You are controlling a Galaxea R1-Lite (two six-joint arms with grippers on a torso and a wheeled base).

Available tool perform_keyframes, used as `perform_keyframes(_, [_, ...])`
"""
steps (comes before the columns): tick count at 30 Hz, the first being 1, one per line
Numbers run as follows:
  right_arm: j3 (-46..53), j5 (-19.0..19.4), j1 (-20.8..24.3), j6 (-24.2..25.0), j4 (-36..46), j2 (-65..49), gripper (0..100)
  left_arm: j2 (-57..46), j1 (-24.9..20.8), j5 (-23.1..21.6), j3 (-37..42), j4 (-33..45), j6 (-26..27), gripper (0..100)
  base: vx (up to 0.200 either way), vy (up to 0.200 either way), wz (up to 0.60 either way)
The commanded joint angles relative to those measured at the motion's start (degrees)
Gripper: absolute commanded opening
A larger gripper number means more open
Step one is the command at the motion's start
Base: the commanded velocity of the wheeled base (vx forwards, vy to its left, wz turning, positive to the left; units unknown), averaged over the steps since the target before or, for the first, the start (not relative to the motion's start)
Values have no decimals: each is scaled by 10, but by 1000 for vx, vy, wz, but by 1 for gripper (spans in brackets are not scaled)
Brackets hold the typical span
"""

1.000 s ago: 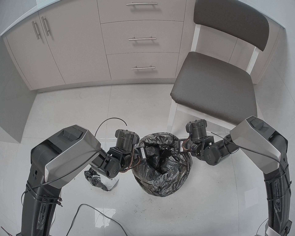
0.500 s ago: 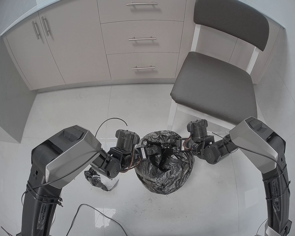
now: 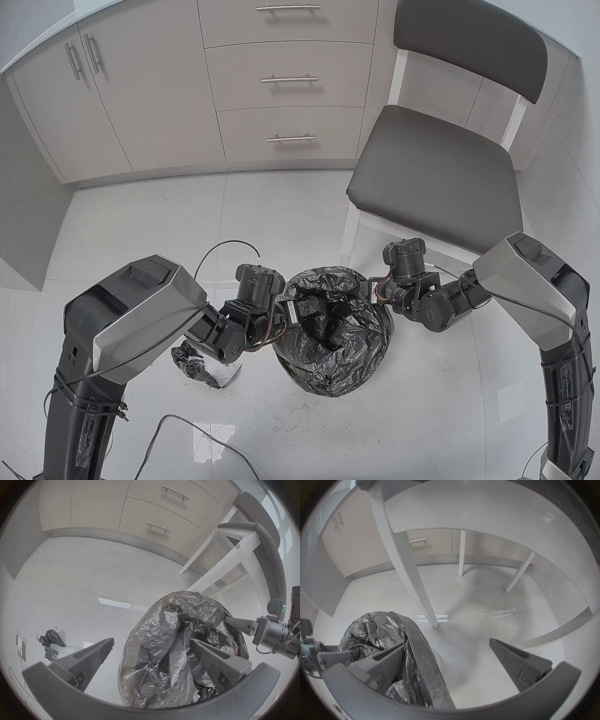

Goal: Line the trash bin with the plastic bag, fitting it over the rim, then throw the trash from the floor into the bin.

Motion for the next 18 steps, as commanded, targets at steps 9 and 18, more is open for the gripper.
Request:
perform_keyframes(9, [2, -13, -11, 0, 0, -4, 100, -1, -1, 1, 0, 0, -1, 100, 0, 0, 0])
perform_keyframes(18, [1, -13, -24, -2, 0, 6, 100, -1, -1, 1, 0, 0, 0, 100, 0, 0, 0])
